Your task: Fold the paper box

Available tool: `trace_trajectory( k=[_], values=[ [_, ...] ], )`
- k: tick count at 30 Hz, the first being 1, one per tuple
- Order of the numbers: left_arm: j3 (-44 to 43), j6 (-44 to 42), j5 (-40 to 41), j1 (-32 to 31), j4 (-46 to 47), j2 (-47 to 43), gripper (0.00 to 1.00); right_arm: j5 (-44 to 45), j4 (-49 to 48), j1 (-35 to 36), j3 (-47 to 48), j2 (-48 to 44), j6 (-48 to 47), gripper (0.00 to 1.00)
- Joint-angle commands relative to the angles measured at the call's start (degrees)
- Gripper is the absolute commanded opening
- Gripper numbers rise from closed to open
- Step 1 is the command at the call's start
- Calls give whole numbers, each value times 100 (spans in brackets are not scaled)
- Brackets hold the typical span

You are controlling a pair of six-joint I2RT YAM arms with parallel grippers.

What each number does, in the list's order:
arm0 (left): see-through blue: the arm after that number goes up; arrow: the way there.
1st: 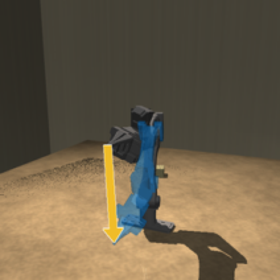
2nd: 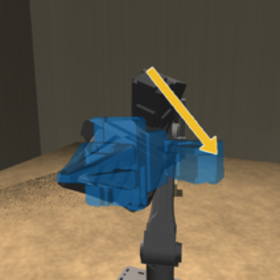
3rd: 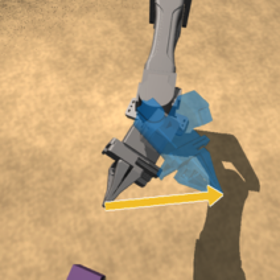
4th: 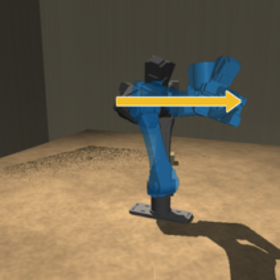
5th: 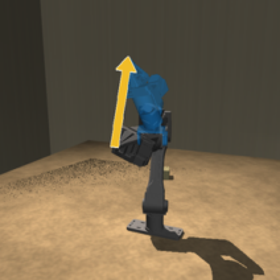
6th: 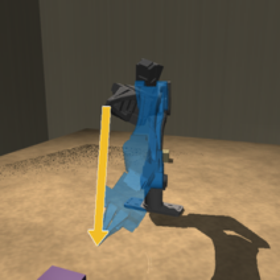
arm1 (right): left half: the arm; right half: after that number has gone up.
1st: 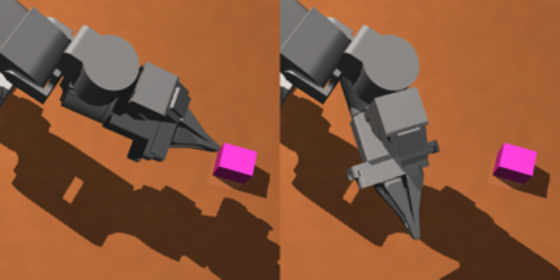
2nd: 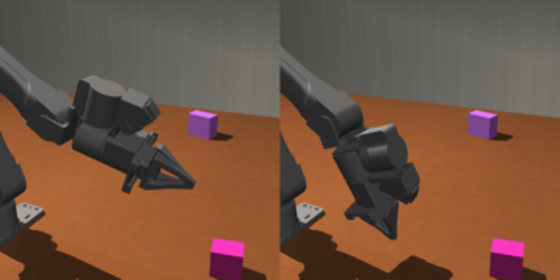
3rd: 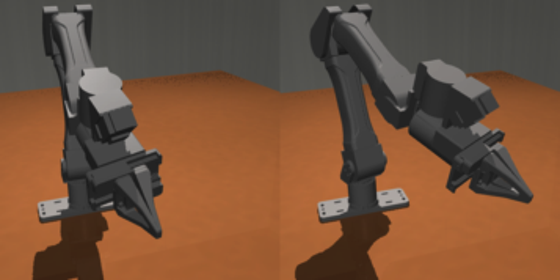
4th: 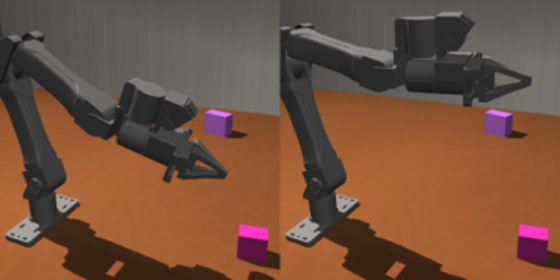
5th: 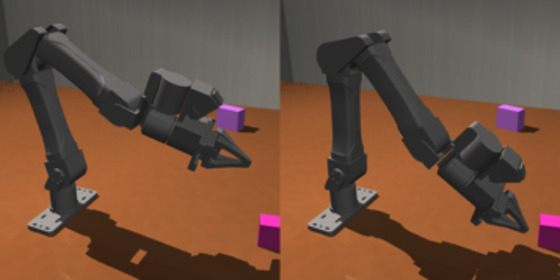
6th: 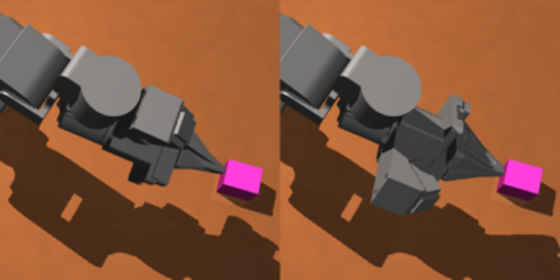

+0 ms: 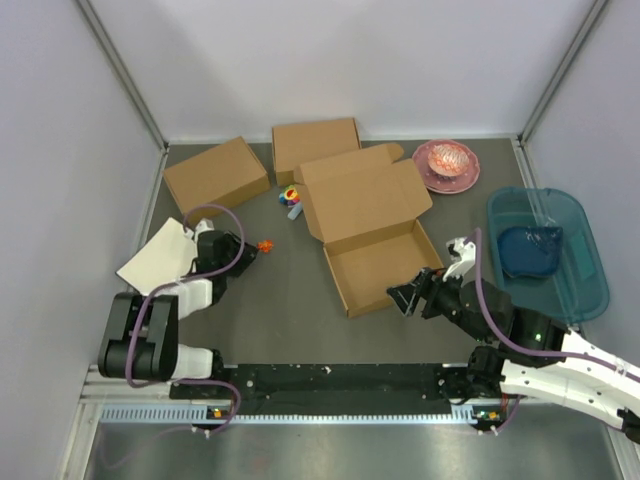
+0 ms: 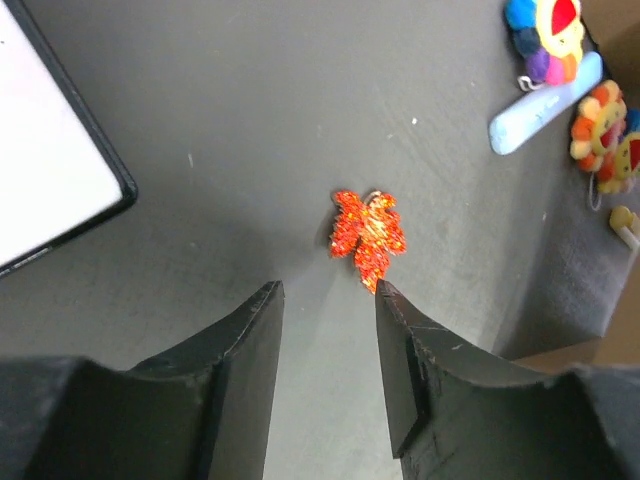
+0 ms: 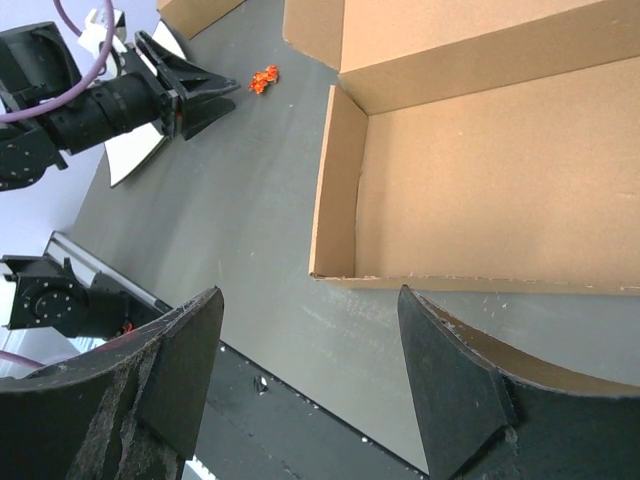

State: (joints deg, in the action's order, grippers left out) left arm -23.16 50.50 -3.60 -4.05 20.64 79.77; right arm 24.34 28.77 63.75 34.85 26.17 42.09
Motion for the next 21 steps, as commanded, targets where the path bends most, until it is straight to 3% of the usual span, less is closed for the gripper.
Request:
trace_trajectory(
  k=[1,7,13,21],
  values=[
    [-294,-302,-159,19,-463,-549,52,18,-109,50,66,54,-25,71],
    [-1110,-1303,595,-218,-1808,-796,71,18,-135,59,101,221,-148,71],
    [-2261,-1781,1888,-1272,-2951,125,75,80,-161,50,180,371,-297,71],
    [-2650,-2088,2222,-1370,-3259,750,75,124,-135,59,136,292,-341,71]
  ],
)
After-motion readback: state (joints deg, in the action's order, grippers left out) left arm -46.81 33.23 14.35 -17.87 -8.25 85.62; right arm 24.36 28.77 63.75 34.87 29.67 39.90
